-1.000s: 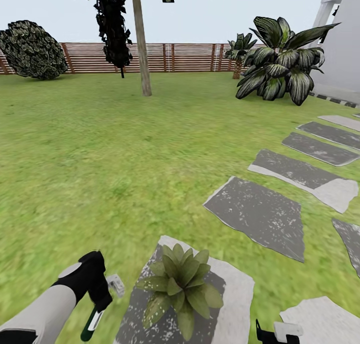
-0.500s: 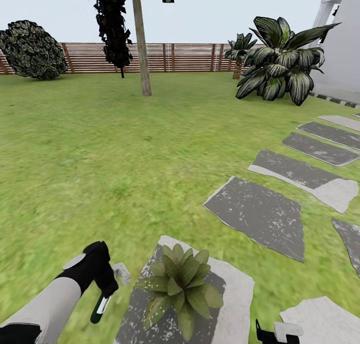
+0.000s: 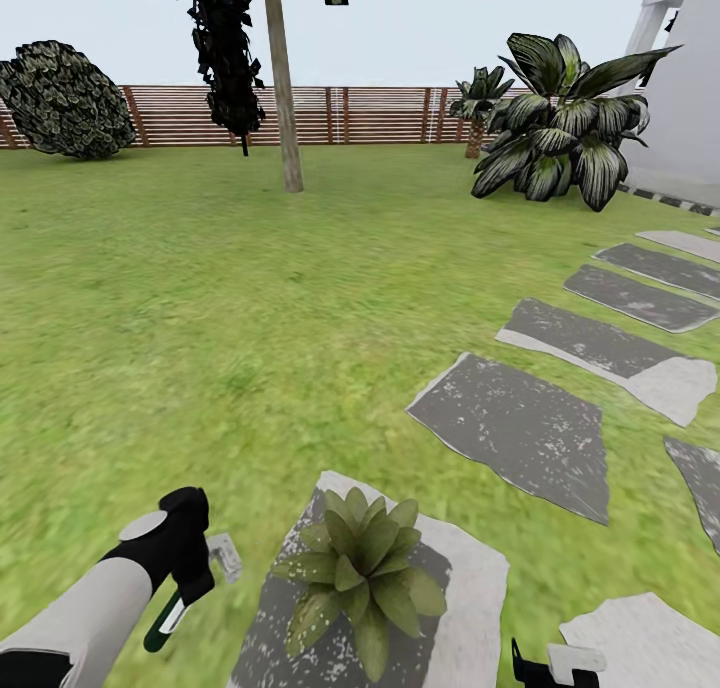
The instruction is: Pick up the pesticide atomizer in the garden and spray insectifuge to fully cover both potted plants in the garden.
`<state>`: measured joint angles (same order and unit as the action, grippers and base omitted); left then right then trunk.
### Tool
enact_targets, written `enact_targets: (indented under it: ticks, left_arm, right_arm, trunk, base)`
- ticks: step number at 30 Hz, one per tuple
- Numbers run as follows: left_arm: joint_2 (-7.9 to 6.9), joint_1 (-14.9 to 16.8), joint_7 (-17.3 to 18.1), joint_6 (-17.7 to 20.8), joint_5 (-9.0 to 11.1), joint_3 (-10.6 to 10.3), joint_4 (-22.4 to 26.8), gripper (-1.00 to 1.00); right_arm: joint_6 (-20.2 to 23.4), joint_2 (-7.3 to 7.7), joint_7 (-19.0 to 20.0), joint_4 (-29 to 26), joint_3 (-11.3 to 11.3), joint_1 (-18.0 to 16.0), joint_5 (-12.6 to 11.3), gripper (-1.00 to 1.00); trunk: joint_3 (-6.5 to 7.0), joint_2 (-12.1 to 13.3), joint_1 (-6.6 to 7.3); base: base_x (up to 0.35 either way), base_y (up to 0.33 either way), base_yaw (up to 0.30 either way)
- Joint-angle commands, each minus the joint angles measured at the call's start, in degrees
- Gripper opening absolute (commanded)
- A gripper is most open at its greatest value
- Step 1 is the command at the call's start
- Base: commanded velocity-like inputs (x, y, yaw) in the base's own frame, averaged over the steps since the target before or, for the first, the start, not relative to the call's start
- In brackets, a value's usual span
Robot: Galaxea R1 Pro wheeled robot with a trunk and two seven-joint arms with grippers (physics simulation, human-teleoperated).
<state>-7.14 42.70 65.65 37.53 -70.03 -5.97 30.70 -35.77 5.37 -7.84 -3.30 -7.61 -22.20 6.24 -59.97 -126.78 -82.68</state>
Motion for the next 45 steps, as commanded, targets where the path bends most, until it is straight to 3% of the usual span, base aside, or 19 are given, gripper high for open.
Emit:
enact_targets:
  ticks: [1,21,26,31,42,45]
  left_arm:
    - [-0.09,0.01,0.35,0.37,-0.03,-0.35,0.07,-1.0]
    - [0.45,-1.28,-0.52,0.29,0.54,0.08,-7.38,-1.0]
    - [0.46,-2.12,-0.53,0.1,0.9,1.71,-6.67,-1.0]
    - [0.61,-2.1,-0.49,0.12,3.26,3.71,-3.17,-1.0]
    - [0.88,-1.41,0.25,0.4,4.29,3.53,0.04,-1.0]
    - [1.79,-1.18,0.27,0.82,4.1,3.4,0.06,-1.0]
  right_arm:
    - [-0.16,-0.01,-0.25,0.05,-0.39,-0.04,0.61,1.0]
    - [-0.14,0.06,-0.25,0.03,-0.44,-0.04,0.61,1.0]
    - [-0.15,0.08,-0.25,0.05,-0.44,-0.04,0.61,1.0]
    - [-0.16,0.08,-0.25,0.03,-0.47,-0.04,0.61,1.0]
    - [-0.15,0.08,-0.18,0.05,-0.39,-0.04,0.61,1.0]
    - [-0.15,0.06,-0.16,0.05,-0.39,-0.04,0.61,1.0]
  trunk:
    - [-0.05,-0.02,0.01]
    - [-0.05,-0.02,0.01]
    - [-0.05,-0.02,0.01]
    - [-0.05,-0.02,0.01]
    - [-0.05,-0.02,0.01]
    - [-0.05,-0.02,0.01]
  base:
    - [0.0,0.0,0.0]
    - [0.041,0.099,-0.06]
    - [0.0,0.0,0.0]
    - [-0.009,0.0,0.0]
    - [-0.26,-0.077,0.0]
    - [-0.31,-0.004,0.0]
